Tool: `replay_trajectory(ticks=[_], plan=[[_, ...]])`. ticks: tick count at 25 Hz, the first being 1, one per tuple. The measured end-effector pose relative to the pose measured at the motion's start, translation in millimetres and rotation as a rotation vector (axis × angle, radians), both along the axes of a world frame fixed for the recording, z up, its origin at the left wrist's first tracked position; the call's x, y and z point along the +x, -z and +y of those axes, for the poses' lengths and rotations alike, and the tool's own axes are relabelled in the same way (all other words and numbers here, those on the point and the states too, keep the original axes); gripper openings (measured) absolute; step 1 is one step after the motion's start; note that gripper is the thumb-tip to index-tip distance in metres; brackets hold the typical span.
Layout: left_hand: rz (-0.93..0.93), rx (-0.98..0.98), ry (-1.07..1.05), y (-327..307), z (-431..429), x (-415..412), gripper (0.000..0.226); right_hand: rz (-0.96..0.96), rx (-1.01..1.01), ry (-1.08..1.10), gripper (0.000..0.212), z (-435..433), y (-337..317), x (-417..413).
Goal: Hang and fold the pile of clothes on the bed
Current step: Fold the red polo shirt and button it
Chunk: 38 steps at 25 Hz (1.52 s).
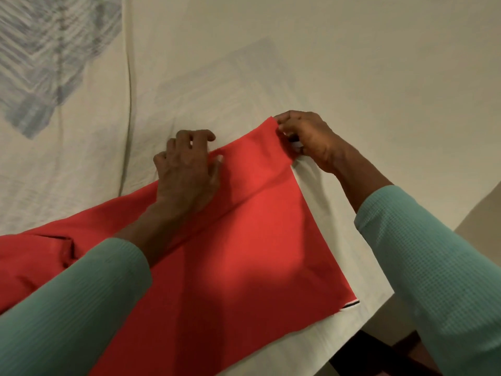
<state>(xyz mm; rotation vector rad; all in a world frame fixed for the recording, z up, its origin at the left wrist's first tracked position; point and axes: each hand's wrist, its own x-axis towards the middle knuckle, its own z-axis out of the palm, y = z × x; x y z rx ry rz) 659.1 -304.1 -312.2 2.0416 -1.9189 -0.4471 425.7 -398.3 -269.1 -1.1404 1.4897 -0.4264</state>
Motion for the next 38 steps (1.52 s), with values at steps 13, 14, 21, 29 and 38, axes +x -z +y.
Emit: replay_trajectory(ticks=[13,14,21,29,38], plan=[[-0.095,-0.172,0.441,2.8,44.7,7.1,0.044,-0.019,0.162,0.405,0.017,50.6,10.8,-0.2],[-0.094,-0.12,0.5,-0.1,45.2,12.4,0.044,0.086,0.159,0.342,0.017,55.4,10.7,-0.1],[0.013,-0.046,-0.144,-1.4,23.9,31.3,0.032,0.452,-0.215,0.077,0.042,32.9,19.9,11.3],[-0.119,-0.023,-0.002,16.6,15.8,60.5,0.042,0.791,-0.323,0.074,0.029,5.8,43.9,28.0],[-0.248,-0.009,-0.167,15.9,87.9,109.4,0.044,0.645,-0.765,-0.327,0.056,118.3,64.3,108.1]])
